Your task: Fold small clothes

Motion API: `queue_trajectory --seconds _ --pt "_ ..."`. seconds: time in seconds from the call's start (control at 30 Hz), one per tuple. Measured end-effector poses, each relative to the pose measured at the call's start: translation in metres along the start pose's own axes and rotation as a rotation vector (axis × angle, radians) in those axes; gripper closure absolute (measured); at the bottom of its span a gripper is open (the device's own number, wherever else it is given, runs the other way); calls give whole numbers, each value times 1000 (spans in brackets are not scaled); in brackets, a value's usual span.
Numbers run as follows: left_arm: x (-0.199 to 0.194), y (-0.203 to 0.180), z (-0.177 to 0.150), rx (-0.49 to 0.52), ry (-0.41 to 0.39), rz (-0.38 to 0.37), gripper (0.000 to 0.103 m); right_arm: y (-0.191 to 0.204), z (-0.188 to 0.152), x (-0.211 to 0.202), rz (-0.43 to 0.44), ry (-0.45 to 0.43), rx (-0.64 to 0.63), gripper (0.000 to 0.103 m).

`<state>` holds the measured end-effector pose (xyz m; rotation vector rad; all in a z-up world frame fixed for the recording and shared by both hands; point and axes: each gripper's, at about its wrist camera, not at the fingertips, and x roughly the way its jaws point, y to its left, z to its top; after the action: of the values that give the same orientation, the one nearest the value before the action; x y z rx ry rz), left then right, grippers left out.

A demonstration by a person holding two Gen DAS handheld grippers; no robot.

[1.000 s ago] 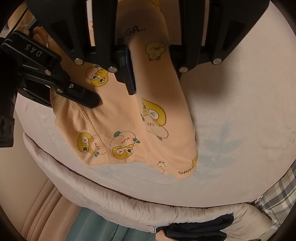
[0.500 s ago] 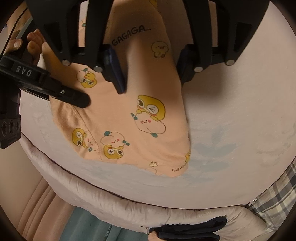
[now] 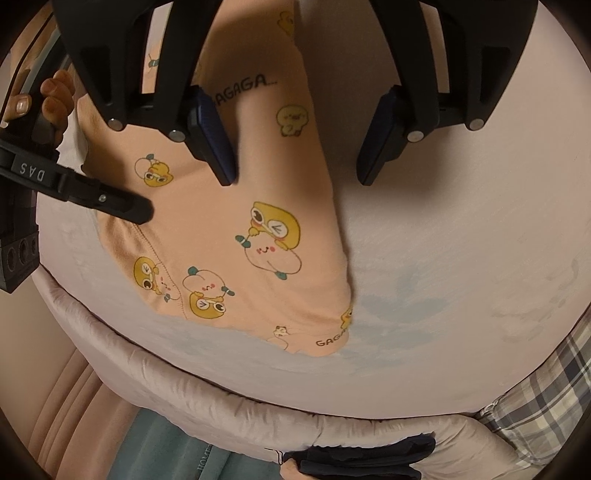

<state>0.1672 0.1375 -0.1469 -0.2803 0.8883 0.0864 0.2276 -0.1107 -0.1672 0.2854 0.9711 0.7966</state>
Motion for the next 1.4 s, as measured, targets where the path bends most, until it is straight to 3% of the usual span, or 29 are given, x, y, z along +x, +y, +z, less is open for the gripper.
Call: queue_trajectory --seconds 0.47,0.6,0.9,1.0,1.2,1.4 --pt "-11 6 -13 -19 6 16 34 0 -1 -9 -54 -9 -13 71" --pt "-14 2 -16 -10 1 35 34 4 -1 -5 -108 -5 -51 68" --pt "-25 1 -26 -12 1 46 34 14 -15 -25 -106 -36 -134 67" --pt "-28 -1 -32 -12 2 45 34 16 -21 -26 -114 -25 -165 62" --pt "-25 -5 -40 -5 22 54 34 15 -24 -17 -188 -3 -183 61" --pt "-29 -7 -51 5 32 57 34 23 -31 -28 -165 -18 -209 61"
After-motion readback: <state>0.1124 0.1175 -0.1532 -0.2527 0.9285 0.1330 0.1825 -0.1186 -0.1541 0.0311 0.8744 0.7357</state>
